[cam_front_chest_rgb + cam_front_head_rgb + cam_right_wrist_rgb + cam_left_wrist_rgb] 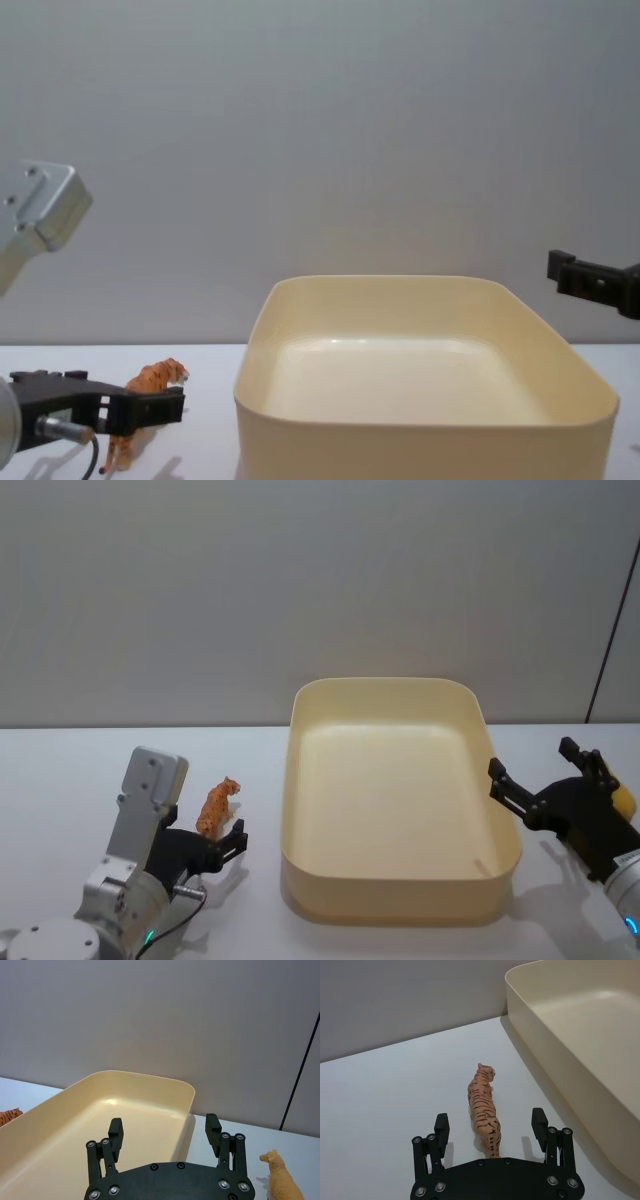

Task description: Pick up the toy alternately with two hands and place it into the central storage box.

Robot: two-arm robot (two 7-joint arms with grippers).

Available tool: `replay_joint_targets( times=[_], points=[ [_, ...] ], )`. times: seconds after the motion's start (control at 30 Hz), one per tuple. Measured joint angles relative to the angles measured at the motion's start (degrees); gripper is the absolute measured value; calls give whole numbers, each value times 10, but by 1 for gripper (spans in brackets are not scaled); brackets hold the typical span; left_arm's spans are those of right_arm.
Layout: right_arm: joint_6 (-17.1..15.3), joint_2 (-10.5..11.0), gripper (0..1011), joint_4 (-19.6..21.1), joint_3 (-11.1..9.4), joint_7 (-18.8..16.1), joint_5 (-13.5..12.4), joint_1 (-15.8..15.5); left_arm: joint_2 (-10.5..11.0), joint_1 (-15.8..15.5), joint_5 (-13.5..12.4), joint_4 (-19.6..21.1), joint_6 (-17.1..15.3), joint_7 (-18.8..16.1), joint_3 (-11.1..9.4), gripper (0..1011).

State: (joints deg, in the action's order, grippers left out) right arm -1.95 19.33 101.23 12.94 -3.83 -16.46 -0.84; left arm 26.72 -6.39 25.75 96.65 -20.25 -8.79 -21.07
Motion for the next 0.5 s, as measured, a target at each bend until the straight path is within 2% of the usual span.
replay_joint_targets(
  times=[0.5],
  points=[
    [0,0,1001,0,0,0,0,0,-28,-45,-2,-62,-29,39,6,993]
  ],
)
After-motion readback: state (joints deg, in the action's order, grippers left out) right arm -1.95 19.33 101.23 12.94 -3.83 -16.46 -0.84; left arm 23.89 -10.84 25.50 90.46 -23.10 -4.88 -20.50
